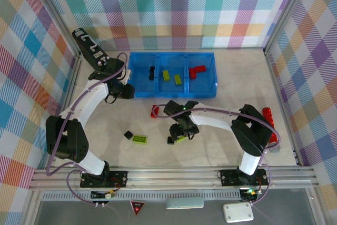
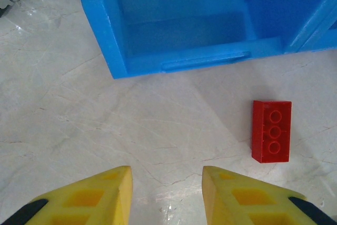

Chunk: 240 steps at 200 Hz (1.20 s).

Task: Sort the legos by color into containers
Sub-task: Pick up the lego from the middle-left of the table.

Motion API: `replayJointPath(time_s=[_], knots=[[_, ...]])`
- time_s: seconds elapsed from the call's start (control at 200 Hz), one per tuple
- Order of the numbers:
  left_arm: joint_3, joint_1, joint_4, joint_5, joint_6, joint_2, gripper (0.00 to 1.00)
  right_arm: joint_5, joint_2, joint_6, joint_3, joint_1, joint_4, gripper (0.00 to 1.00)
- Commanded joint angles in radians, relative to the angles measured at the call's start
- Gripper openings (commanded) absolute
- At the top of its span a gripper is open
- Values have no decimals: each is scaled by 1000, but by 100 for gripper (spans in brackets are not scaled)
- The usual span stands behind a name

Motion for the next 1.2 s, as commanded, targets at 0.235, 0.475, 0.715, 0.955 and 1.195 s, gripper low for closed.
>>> replayJointPath(time_s=[0.235, 0.475, 0.715, 0.955, 1.195], knots=[[-12, 17, 7, -8, 11, 7, 39, -42, 18, -2, 29, 12, -6, 80], [-11, 22, 6, -5, 12, 16, 39, -54, 47, -14, 37, 13, 1, 85], [-8, 25, 3, -1, 11, 24, 39, -56, 78, -31, 53, 14, 4, 82], [-9, 26, 3, 0, 11, 24, 39, -30, 97, -42, 70, 13, -18, 77], [-8, 27, 3, 4, 11, 24, 39, -20, 110, -42, 74, 15, -25, 73]])
